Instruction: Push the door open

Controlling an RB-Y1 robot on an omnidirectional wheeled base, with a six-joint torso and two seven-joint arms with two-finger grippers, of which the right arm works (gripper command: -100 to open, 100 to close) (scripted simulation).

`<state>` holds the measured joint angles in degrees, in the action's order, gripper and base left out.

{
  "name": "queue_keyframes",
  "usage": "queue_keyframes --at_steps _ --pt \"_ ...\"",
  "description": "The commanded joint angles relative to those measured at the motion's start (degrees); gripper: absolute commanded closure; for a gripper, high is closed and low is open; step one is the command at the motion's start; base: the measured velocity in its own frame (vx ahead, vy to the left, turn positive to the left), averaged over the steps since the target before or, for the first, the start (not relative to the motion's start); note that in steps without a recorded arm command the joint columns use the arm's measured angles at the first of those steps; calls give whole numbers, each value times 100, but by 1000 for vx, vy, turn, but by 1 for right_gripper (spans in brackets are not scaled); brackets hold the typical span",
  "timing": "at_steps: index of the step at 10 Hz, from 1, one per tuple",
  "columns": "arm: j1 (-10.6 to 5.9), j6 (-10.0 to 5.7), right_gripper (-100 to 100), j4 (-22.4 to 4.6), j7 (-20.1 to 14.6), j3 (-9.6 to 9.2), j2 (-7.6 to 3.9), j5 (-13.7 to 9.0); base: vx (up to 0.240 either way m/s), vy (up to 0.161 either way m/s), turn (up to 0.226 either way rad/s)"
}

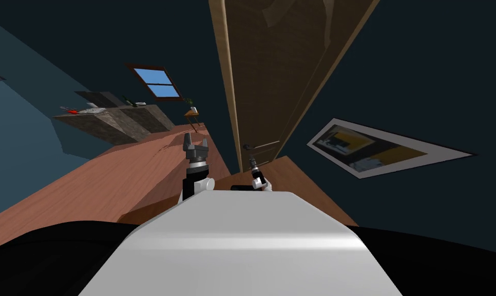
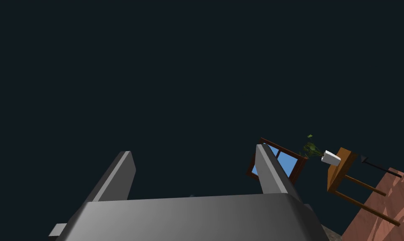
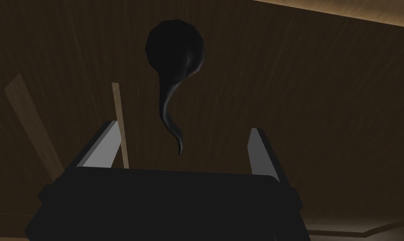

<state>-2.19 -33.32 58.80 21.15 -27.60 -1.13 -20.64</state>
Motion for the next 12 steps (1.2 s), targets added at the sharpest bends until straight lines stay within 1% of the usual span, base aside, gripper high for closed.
queue_keyframes --at_steps 1,5,6,7,8,10,12 --pt "-63 -13 -100 -154 62 -70 65 -30 37 -166 92" --pt "-197 -22 -100 -452 172 -202 206 -92 59 -176 71" --pt "-216 -63 -100 -489 143 -179 203 -82 24 -79 21" --pt "-357 -128 -100 -671 179 -150 103 -200 14 -33 98" --pt "-470 -180 -100 -813 205 -123 48 -297 23 -30 157" --pt "-601 -242 -100 -979 235 -92 7 -412 23 -12 71" --pt "-746 -309 -100 -1161 268 -58 -9 -537 26 -5 73"
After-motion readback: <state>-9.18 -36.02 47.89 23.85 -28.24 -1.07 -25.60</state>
